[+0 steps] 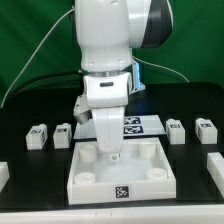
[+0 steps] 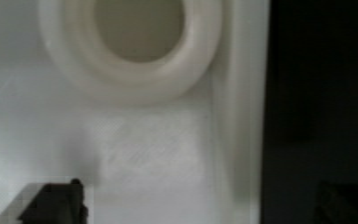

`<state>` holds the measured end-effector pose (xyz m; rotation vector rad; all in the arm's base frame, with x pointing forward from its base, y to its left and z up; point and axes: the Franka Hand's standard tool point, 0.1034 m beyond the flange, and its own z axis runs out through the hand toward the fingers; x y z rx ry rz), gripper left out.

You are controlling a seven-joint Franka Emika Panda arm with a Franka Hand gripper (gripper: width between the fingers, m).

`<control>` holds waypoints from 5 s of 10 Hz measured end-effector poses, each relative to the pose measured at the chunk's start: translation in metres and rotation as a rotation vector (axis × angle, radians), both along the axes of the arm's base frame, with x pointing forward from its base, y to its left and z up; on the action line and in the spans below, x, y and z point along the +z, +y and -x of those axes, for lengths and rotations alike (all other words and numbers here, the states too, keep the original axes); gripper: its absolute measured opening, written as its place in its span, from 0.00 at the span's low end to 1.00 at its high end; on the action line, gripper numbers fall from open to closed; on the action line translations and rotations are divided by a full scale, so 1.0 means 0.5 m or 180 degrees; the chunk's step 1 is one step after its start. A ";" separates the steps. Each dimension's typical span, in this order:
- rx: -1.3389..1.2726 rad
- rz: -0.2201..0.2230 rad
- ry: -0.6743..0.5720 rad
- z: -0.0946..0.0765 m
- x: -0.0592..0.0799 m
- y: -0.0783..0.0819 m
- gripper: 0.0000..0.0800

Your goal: Assemble one leg

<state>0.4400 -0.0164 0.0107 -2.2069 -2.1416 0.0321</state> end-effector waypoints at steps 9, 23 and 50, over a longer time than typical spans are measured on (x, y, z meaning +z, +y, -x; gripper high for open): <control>-0.0024 0.0000 -0.0051 -0.007 0.001 -0.002 0.07; -0.0081 -0.0156 -0.0273 -0.097 0.000 0.152 0.08; -0.3063 -0.0333 -0.0380 -0.044 0.157 0.365 0.81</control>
Offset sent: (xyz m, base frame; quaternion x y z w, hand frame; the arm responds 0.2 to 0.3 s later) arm 0.0000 0.0000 0.0000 0.0000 0.0000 0.0000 1.0000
